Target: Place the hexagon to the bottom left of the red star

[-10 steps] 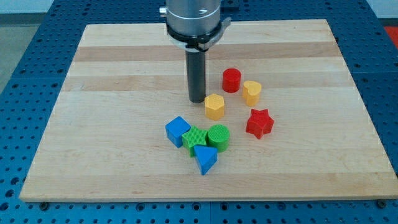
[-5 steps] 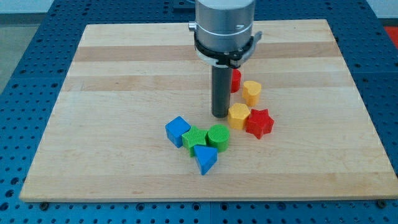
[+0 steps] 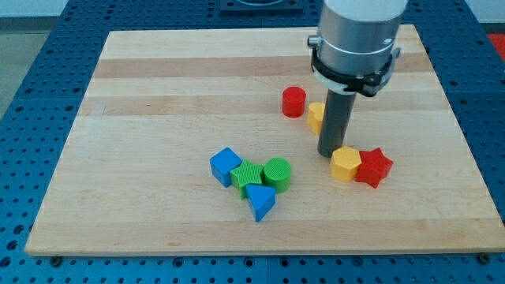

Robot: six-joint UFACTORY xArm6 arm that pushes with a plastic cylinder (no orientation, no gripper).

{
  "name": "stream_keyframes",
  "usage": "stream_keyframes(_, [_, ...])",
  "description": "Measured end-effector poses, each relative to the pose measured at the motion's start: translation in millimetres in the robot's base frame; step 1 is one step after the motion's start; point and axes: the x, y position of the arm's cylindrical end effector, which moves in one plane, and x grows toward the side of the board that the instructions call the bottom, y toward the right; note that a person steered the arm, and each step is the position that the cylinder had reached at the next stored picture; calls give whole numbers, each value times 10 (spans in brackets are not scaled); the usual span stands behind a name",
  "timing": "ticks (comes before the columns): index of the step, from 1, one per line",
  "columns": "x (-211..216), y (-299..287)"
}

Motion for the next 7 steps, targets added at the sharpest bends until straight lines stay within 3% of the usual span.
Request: stream_keyframes(7, [467, 84])
